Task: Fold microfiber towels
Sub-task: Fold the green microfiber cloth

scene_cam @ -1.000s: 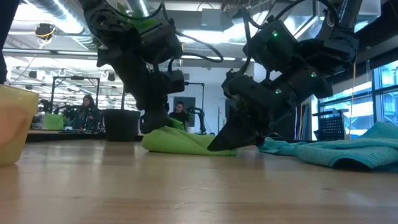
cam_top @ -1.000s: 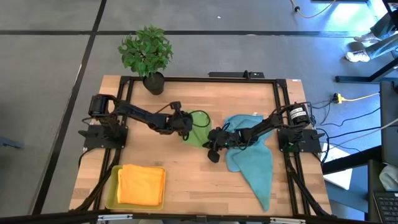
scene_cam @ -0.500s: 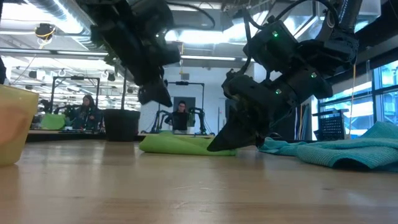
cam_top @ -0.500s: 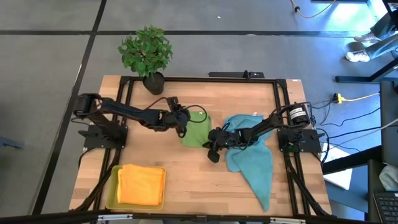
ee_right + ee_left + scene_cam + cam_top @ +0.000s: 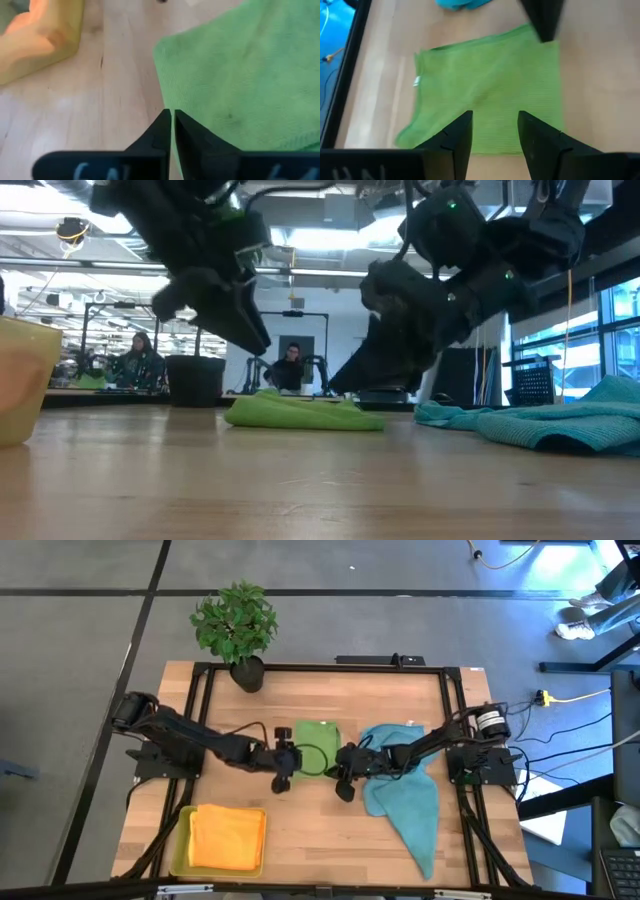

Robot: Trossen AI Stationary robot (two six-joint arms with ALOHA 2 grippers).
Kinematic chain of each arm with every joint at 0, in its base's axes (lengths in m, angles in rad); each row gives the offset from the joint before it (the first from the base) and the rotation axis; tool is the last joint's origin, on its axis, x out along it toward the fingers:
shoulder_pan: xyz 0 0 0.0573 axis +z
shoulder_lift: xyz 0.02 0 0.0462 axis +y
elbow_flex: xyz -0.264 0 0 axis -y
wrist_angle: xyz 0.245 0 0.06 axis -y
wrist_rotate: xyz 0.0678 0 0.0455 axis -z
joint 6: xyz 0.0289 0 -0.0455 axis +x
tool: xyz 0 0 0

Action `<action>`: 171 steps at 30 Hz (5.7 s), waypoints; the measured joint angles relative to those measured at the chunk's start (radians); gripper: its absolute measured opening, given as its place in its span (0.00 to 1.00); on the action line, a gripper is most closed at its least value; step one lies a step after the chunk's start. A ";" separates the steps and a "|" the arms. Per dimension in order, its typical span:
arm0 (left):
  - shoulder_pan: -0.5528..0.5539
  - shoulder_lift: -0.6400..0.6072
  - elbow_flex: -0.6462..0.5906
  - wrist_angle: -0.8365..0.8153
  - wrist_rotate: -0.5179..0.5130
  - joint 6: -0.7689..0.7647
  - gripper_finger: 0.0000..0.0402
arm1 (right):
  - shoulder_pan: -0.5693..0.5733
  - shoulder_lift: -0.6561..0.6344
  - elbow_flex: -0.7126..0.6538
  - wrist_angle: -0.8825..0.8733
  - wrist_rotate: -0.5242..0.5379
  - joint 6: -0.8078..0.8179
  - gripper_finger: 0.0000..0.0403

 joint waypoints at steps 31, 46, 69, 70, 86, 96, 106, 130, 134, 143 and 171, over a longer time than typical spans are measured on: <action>-0.123 -0.186 -0.332 0.564 0.014 -0.042 0.37 | -0.013 -0.043 0.112 -0.035 0.037 -0.211 0.09; -0.112 -0.160 -0.366 0.550 0.086 -0.118 0.37 | 0.056 -0.189 0.112 -0.304 0.240 -0.236 0.09; -0.106 0.053 -0.231 0.465 0.120 -0.092 0.37 | 0.060 -0.132 0.112 -0.298 0.273 -0.262 0.09; -0.106 0.053 -0.231 0.465 0.118 -0.088 0.37 | 0.058 -0.132 0.111 -0.306 0.273 -0.262 0.09; -0.092 0.051 -0.230 0.482 0.109 -0.080 0.37 | 0.027 -0.061 0.112 -0.160 0.451 -0.204 0.09; -0.050 0.051 -0.230 0.450 0.110 -0.148 0.37 | -0.106 0.048 0.112 -0.150 0.298 -0.104 0.09; -0.020 0.076 -0.230 0.459 0.116 -0.200 0.37 | -0.177 0.065 0.112 -0.150 0.373 -0.105 0.09; 0.003 0.167 -0.227 0.485 0.346 -0.200 0.37 | -0.218 0.065 0.112 -0.214 0.454 -0.153 0.09; 0.003 0.156 -0.224 0.470 0.350 -0.199 0.37 | -0.218 0.057 0.114 -0.147 0.456 -0.219 0.09; -0.035 0.057 -0.165 0.466 0.309 -0.194 0.37 | -0.203 0.049 0.123 -0.104 0.324 -0.239 0.09; -0.078 0.049 -0.165 0.471 0.245 -0.114 0.37 | -0.147 0.049 0.122 -0.089 0.111 -0.320 0.09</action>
